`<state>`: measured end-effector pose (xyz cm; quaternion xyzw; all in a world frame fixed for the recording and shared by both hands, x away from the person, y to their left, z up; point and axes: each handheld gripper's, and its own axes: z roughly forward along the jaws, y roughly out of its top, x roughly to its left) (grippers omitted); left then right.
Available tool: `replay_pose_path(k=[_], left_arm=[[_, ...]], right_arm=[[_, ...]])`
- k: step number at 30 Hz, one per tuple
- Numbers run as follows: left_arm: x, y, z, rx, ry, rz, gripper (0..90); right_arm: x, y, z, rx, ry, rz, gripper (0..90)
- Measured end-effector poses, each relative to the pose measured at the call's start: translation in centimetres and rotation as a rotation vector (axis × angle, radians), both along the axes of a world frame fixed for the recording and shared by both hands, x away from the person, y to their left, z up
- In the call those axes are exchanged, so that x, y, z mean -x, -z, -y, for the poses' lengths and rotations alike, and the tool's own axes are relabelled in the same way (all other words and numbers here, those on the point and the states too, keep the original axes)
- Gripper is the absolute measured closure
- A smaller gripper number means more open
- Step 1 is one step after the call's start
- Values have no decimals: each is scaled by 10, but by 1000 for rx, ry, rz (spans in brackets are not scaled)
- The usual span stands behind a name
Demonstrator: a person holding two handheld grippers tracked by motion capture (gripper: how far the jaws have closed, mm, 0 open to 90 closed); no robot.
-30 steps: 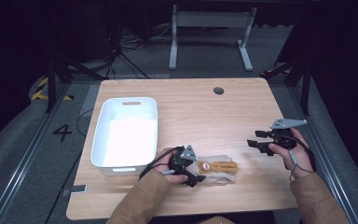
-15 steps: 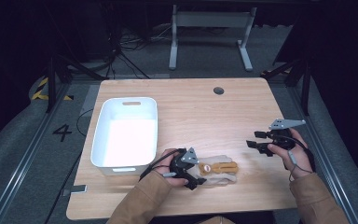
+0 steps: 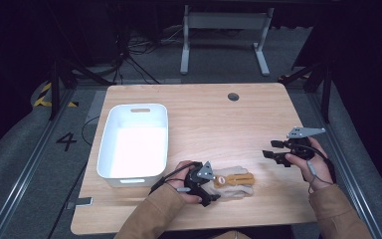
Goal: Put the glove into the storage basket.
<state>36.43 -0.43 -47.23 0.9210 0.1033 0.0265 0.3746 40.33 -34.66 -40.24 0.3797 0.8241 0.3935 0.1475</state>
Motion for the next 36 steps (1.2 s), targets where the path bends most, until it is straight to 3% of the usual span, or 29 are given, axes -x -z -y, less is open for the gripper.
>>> replay_pose_path(k=[5, 11, 16, 18, 28, 32, 36], left_arm=[[3, 0, 6, -38, -9, 15, 72], [3, 0, 5, -22, -40, 8, 89], [6, -6, 8, -47, -102, 6, 198], [8, -9, 10, -67, -129, 0, 282], [9, -16, 12, -102, -190, -10, 624], [8, -17, 11, -100, -204, -27, 680], [3, -14, 8, -52, -195, -37, 684]], right_arm=[[0, 1, 0, 3, -2, -1, 402], [-1, 2, 0, 8, 1, -3, 402], [-1, 2, 0, 6, -3, -3, 403], [-1, 2, 0, 4, -2, -2, 403], [0, 2, -2, 2, -7, 6, 407], [-1, 3, -2, 6, -7, 4, 408], [-1, 3, -1, -5, -6, 5, 407]])
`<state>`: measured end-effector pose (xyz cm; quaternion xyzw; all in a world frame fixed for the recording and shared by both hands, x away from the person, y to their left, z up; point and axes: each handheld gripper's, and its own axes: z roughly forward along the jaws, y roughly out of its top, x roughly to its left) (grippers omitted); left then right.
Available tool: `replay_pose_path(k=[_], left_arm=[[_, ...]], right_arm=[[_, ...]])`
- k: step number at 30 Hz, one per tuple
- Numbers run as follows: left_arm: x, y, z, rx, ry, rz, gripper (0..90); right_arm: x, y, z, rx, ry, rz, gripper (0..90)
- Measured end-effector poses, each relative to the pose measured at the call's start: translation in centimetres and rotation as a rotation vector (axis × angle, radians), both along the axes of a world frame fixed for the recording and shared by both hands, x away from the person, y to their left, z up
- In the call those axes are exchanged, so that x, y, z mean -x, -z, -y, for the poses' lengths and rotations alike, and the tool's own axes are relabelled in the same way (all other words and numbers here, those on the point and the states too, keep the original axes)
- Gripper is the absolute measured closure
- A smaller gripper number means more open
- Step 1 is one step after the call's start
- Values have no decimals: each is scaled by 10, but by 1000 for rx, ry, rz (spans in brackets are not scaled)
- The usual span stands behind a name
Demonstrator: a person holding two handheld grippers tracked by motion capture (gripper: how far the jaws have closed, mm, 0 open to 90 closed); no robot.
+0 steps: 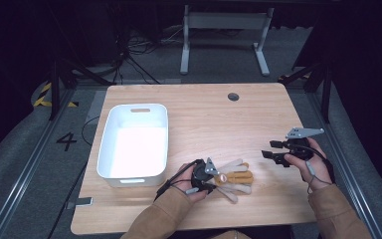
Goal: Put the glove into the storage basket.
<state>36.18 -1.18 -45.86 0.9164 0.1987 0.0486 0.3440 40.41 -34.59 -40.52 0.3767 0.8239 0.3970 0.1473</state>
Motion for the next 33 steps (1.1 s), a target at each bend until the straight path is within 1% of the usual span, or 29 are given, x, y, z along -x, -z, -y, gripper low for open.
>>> replay_pose_path(k=[1, 3, 5, 7, 8, 9, 10, 13, 16, 17, 19, 22, 26, 28, 30, 33], left_arm=[[-1, 0, 0, 4, 1, -11, 685], [-1, -1, 0, 2, 1, -17, 689], [-2, -2, 1, 0, -3, -14, 692], [-2, -4, 1, 0, 2, -9, 694], [-3, -4, 1, 10, 2, -8, 693], [-3, -5, 1, 21, 3, -20, 695], [-4, -6, 0, 28, 7, -19, 695], [-5, -11, -3, 64, -3, -33, 698], [-5, -16, -6, 115, -18, -53, 699], [-5, -17, -7, 121, -17, -51, 699], [-5, -20, -9, 134, -25, -60, 698], [-7, -23, -12, 176, -40, -73, 698], [-6, -26, -15, 216, -43, -89, 698], [-6, -27, -16, 239, -38, -93, 699], [-6, -29, -18, 247, -37, -89, 698], [-6, -32, -19, 274, -43, -94, 698]], right_arm=[[0, -1, 1, -2, 3, 3, 407], [1, -2, 2, -5, 10, 8, 407], [2, -2, 5, -5, 15, 6, 408], [3, -2, 8, 4, 15, -2, 408], [3, -2, 9, 5, 24, -9, 410], [4, -2, 11, 5, 25, -7, 411], [4, -2, 12, 0, 24, -4, 412], [5, -3, 13, -2, 29, -4, 421], [5, -3, 15, 2, 33, 1, 421], [5, -2, 15, 2, 35, -1, 421], [4, -1, 15, 6, 39, -3, 421], [4, -1, 15, 10, 39, -2, 421], [4, -2, 16, 5, 39, 3, 421], [4, -3, 16, -4, 52, 18, 439], [4, -4, 17, -15, 60, 30, 442], [4, -7, 19, -24, 69, 49, 460]])
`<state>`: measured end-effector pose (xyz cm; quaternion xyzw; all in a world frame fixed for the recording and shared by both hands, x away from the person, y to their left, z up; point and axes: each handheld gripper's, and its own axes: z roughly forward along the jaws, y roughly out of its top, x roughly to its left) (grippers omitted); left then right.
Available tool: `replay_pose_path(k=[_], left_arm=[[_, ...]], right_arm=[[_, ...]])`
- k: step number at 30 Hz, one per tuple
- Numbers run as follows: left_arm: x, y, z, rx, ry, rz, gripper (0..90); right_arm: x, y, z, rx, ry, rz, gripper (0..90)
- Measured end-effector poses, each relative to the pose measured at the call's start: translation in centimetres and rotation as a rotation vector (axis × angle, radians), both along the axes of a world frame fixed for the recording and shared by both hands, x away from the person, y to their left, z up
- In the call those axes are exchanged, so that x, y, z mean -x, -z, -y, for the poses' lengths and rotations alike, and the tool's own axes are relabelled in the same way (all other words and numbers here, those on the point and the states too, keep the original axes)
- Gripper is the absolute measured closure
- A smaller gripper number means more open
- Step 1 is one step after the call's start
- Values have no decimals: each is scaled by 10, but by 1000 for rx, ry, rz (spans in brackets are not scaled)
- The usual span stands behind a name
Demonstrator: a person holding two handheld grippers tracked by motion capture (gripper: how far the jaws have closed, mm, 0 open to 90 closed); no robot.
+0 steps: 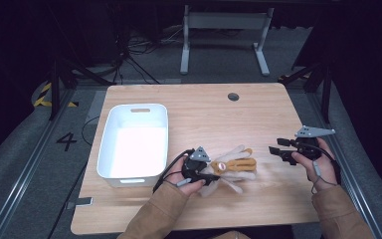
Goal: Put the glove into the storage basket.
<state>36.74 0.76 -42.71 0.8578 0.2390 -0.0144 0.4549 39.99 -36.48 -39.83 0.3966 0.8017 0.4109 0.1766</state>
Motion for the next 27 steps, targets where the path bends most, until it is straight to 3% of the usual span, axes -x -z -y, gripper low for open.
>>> replay_pose_path(k=[3, 8, 12, 15, 20, 27], left_arm=[[0, -3, -1, 5, -8, 1, 698], [2, -11, -3, -12, -56, -25, 696], [4, -20, -8, 17, -91, -28, 696], [5, -26, -13, 23, -117, -40, 696], [2, -35, -15, -47, -167, -78, 696], [-5, -55, -16, -95, -197, -77, 696]], right_arm=[[0, -2, 3, -11, 11, 10, 472], [4, -8, 10, -53, 49, 16, 594], [7, -15, 18, -25, 65, 69, 700], [3, -12, 23, -14, 90, 59, 690], [-5, -4, 31, -13, 126, 27, 684], [-13, -5, 27, -5, 106, 7, 675]])
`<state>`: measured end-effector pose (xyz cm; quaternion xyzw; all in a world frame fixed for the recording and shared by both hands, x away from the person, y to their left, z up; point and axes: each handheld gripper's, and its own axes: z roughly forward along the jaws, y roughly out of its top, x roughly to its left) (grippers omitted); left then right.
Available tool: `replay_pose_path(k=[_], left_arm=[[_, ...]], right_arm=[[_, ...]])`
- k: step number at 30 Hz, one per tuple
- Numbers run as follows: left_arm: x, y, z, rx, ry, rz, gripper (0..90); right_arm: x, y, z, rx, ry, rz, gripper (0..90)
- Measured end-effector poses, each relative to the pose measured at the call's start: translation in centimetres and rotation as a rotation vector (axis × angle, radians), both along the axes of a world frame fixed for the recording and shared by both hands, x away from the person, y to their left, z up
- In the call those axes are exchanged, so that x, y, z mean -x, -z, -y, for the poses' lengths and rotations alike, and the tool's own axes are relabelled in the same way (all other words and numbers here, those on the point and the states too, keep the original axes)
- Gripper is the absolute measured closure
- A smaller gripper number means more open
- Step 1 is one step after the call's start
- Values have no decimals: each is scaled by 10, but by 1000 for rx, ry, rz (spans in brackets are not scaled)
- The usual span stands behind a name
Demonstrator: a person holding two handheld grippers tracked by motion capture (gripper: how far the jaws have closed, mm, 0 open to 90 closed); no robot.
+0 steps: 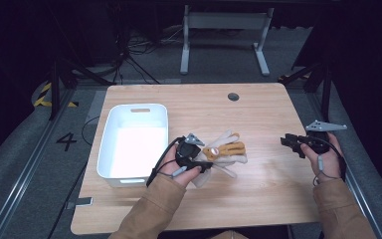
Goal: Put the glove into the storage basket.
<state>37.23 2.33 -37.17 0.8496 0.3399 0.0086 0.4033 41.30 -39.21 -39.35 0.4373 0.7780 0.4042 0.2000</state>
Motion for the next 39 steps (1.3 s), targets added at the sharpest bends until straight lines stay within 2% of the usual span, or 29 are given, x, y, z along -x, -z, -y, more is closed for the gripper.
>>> replay_pose_path(k=[3, 5, 6, 8, 10, 13, 18, 21, 27, 32, 39], left_arm=[[-3, -5, -3, -8, -18, -9, 696], [-5, -8, -5, 3, -35, -48, 695], [-6, -9, -6, 14, -45, -82, 694], [-8, -13, -9, 10, -70, -107, 694], [-9, -18, -11, -10, -93, -106, 694], [-11, -24, -14, -14, -116, -112, 694], [-16, -32, -19, -34, -143, -86, 694], [-19, -36, -21, -33, -150, -93, 694], [-25, -46, -20, -77, -160, -115, 694], [-31, -52, -21, -113, -171, -107, 694], [-37, -59, -27, -115, -186, -120, 694]], right_arm=[[-3, 1, -3, 7, -16, -19, 670], [-5, 3, -3, 3, -20, -40, 670], [-6, 3, -3, 5, -21, -49, 670], [-8, 4, -2, 3, -20, -65, 670], [-10, 3, -2, -5, -20, -81, 664], [-15, 4, -4, -4, -16, -115, 660], [-22, 8, -9, 8, -29, -150, 659], [-24, 9, -11, 8, -36, -158, 658], [-26, 12, -15, 12, -64, -197, 658], [-25, 15, -15, 19, -71, -211, 658], [-25, 16, -11, 14, -65, -216, 658]])
